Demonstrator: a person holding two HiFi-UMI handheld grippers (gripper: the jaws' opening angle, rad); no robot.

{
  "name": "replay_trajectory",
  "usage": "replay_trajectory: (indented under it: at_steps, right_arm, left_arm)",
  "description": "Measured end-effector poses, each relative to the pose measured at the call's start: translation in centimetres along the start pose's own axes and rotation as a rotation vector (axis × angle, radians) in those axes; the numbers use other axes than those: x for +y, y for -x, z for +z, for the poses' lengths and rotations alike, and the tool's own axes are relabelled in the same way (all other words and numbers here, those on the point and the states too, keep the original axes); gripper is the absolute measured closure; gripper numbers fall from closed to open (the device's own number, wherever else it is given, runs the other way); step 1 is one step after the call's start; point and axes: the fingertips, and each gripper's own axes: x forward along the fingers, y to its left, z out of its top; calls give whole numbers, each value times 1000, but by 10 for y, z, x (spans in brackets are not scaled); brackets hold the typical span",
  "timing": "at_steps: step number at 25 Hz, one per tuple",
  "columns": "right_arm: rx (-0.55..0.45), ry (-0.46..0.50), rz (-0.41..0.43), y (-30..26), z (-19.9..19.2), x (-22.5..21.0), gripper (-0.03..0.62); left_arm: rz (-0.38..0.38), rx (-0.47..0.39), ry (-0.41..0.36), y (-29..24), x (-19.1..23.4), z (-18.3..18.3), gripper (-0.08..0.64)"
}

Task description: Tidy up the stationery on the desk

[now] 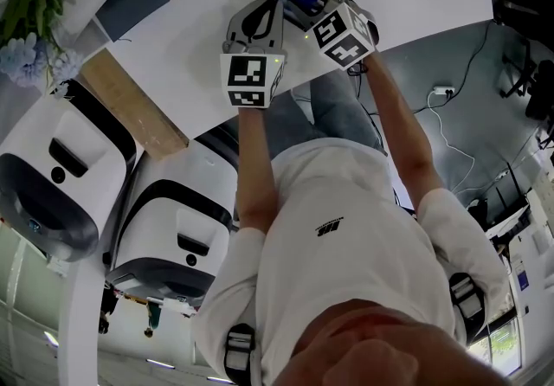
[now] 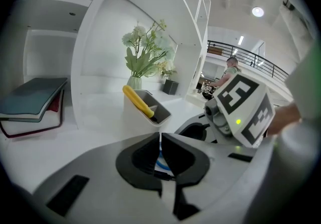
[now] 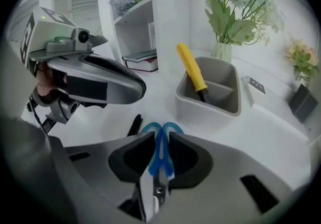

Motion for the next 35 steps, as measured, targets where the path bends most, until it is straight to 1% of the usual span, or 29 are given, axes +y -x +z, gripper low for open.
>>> replay_trajectory:
  at_steps: [6,9,11,20,32,35]
  right_arm:
    - [24,21,10,-4,-2,1,526]
    - [40,15,17,-3,-3,2,528]
    - [33,5,17,0,0,2,528]
    - [-77,-58,-31,37,26,-5,529]
    - [-234,-137,-140,104,64,-25,532]
    - [-278,-147,-155,118,77,-33,532]
  left_arm:
    - [5,0,1,2,0,0,560]
    - [3,0,-2,4,-1,1,560]
    - [3,-2,-4,5,-2,2,560]
    - [-4,-28,-22,14,-7,19,560]
    - [-33,-82,-65,27,-25,56,560]
    - [-37,-97,-76,29,-28,65,560]
